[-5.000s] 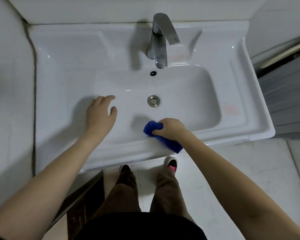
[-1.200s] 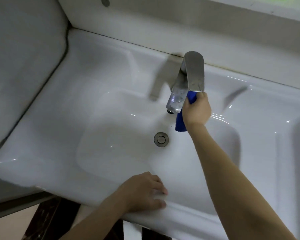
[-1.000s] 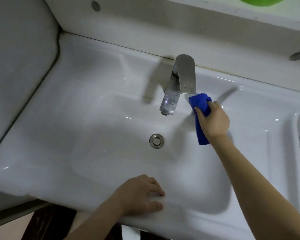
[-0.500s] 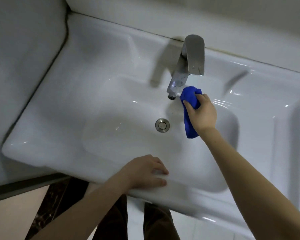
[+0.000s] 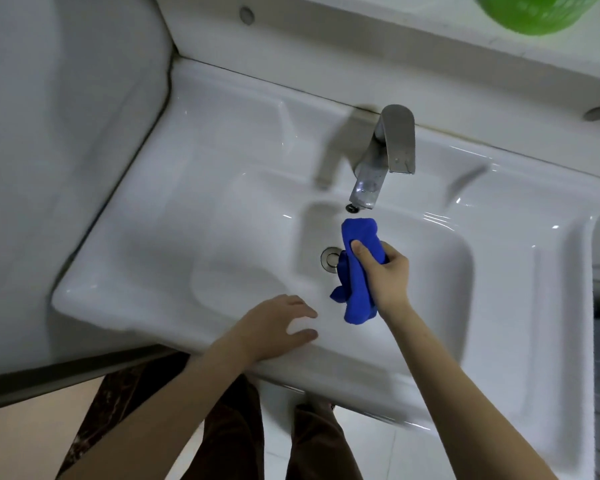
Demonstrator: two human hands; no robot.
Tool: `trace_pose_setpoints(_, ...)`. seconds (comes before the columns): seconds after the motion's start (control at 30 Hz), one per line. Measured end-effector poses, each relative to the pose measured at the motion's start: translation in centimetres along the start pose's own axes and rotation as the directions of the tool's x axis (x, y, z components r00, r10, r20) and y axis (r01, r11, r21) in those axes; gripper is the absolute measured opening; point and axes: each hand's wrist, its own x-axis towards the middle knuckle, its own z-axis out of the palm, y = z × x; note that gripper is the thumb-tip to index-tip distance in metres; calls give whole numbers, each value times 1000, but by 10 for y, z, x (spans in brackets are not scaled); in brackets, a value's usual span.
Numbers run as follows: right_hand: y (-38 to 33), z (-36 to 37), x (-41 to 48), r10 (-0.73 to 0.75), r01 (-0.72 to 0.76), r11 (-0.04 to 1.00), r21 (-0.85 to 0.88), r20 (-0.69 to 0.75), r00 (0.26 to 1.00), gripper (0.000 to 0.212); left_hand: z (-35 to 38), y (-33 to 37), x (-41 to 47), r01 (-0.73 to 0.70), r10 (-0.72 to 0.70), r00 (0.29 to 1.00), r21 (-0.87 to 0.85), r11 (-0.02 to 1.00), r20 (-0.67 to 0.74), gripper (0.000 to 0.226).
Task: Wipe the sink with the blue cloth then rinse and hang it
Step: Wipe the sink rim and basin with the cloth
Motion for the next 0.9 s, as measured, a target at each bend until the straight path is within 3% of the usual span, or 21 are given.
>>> trace_pose_setpoints(0.23, -23, 74, 9, -110, 107, 987, -122, -20, 994, 20, -53, -76, -25, 58, -63, 998, 268, 962, 9, 70)
trace_pose_setpoints(0.33, -40, 103, 41, -283, 230, 923, -309, -141, 949, 23, -60, -101, -29, -23, 15, 1000, 308, 951, 26, 56)
trace_pose_setpoints(0.4, -49, 119, 70, -315, 176, 861, -477, -231, 921, 30, -62, -111, -31, -55, 54, 998, 261, 964, 9, 47)
trace_pose_setpoints(0.47, -50, 126, 97, -272, 19, 791, -612, -323, 907, 34, -62, -116, -31, -73, 78, 997, 237, 969, -12, 48)
trace_pose_setpoints(0.57, -54, 142, 125, -181, -145, 772, -618, -434, 883, 36, -63, -119, -27, -86, 91, 996, 227, 970, -14, 51)
trace_pose_setpoints(0.73, -53, 174, 123, -329, 171, 679, -714, -88, 940, 37, -63, -120, -27, -87, 84, 996, 221, 971, 24, 60)
trace_pose_setpoints(0.8, -45, 147, 119, -330, 91, 628, -773, -159, 930, 40, -64, -120, -28, -96, 89, 995, 230, 968, 39, 54)
trace_pose_setpoints(0.9, -44, 120, 122, -251, -184, 648, -739, -435, 865, 43, -62, -119, -29, -96, 92, 995, 233, 968, 29, 48)
